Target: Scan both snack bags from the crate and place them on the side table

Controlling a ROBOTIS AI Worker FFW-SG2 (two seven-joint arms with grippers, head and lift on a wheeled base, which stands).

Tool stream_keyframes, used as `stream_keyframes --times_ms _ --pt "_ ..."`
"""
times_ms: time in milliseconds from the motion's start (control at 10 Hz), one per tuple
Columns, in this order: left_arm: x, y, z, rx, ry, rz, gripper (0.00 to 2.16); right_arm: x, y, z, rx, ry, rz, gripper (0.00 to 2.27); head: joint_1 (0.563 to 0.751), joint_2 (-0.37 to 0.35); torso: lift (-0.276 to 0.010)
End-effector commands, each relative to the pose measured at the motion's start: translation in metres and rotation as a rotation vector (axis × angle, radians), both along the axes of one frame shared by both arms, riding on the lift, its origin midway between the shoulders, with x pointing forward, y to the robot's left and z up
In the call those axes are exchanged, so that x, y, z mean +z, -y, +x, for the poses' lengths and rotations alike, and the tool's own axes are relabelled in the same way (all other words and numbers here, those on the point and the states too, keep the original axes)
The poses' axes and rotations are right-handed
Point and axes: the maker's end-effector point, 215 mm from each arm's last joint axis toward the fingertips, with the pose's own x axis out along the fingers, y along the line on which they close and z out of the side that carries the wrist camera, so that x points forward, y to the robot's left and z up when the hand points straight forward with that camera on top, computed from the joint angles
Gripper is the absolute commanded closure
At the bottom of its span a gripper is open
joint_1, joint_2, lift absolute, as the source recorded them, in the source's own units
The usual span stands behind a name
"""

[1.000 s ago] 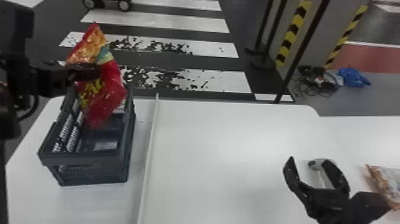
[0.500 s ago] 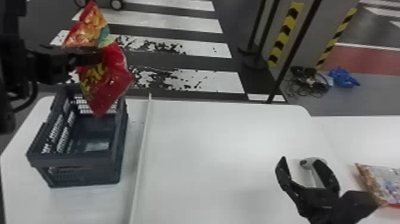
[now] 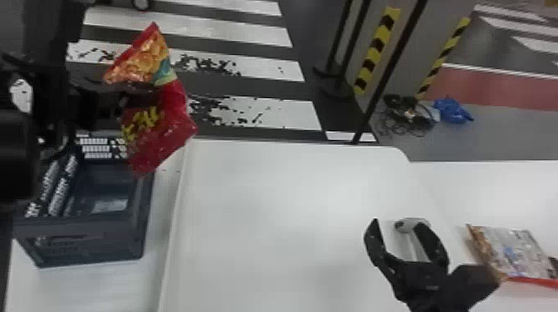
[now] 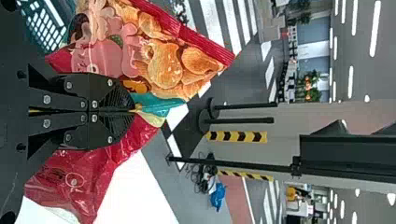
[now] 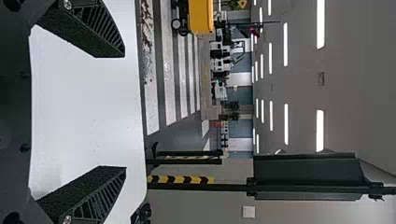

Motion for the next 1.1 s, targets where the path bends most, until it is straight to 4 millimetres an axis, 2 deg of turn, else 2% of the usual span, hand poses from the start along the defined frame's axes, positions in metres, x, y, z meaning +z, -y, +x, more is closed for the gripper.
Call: stream_keyframes --times_ms 0,200,400,500,600,1000 --pt "-0.019 0.022 -0.001 -0.046 -0.016 0.005 2.14 0.0 0.001 0.0 -0.002 0.0 0.001 0.06 0.695 -0.244 -0.098" --pt "-0.032 0.049 0.0 -0.12 0.0 0.002 2.14 0.0 0.001 0.0 -0.002 0.0 0.001 0.06 0.695 -0.269 -0.098" --pt "-0.04 0.09 -0.007 -0.269 0.07 -0.062 2.14 0.0 0.002 -0.003 -0.006 0.001 0.0 0.06 0.695 -0.304 -0.098" --pt "-0.048 0.104 -0.007 -0.32 0.098 -0.083 2.14 0.0 0.002 -0.003 -0.006 0.003 -0.001 0.06 0.695 -0.316 -0.098" --pt "-0.063 0.116 -0.009 -0.354 0.093 -0.099 2.14 -0.001 0.003 -0.005 -0.009 0.0 0.0 0.06 0.695 -0.349 -0.098" --pt "-0.13 0.176 -0.027 -0.46 0.13 -0.055 2.14 -0.002 0.006 -0.007 -0.012 -0.004 -0.004 0.06 0.695 -0.35 -0.098"
